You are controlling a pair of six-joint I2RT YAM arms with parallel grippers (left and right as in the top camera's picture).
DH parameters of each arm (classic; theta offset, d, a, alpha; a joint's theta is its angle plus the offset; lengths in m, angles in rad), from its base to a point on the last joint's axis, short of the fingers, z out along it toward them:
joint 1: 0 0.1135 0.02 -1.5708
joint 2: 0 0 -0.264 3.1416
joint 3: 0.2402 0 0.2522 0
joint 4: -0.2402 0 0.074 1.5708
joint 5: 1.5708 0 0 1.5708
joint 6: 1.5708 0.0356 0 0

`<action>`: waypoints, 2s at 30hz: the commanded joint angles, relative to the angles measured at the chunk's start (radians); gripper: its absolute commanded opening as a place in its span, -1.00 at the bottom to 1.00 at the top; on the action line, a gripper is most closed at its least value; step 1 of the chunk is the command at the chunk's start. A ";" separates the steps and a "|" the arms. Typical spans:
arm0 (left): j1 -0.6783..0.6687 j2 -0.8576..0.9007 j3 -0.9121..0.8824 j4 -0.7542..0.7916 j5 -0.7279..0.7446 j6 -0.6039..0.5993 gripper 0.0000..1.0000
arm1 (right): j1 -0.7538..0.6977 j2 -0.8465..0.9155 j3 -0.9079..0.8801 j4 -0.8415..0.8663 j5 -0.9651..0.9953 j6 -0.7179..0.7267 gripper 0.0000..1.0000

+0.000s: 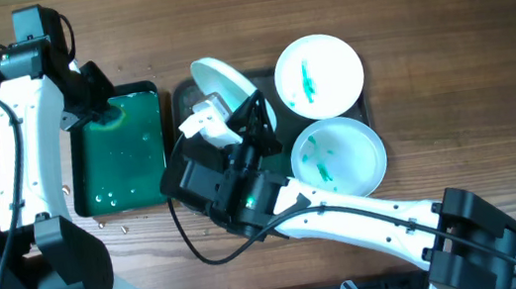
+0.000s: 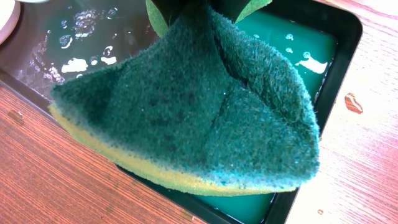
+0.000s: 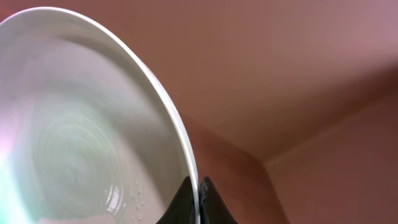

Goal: Clean dirty plates on tray and stack at the side
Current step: 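Lift the scrubbed plate with right gripper and place it right of tray, then grasp the lower-right white plate rim with right gripper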

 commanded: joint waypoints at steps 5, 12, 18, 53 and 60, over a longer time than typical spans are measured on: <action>-0.039 -0.003 0.001 -0.008 0.087 0.005 -0.92 | -0.164 -0.145 0.017 -0.126 -0.835 0.309 -0.92; -0.186 -0.002 0.001 -0.005 0.089 -0.048 -0.92 | -0.744 -0.326 0.017 -0.299 -1.517 0.414 -0.92; -0.282 -0.002 0.001 0.018 0.085 -0.048 -0.92 | -1.193 -0.309 -0.005 -0.500 -1.499 0.433 -0.92; -0.293 -0.002 0.001 0.018 0.086 -0.047 -0.92 | -1.294 -0.201 -0.299 -0.532 -1.800 0.047 -0.11; -0.293 -0.002 0.001 0.006 0.086 -0.047 -0.92 | -1.109 -0.200 -0.354 -0.455 -1.519 0.145 -0.15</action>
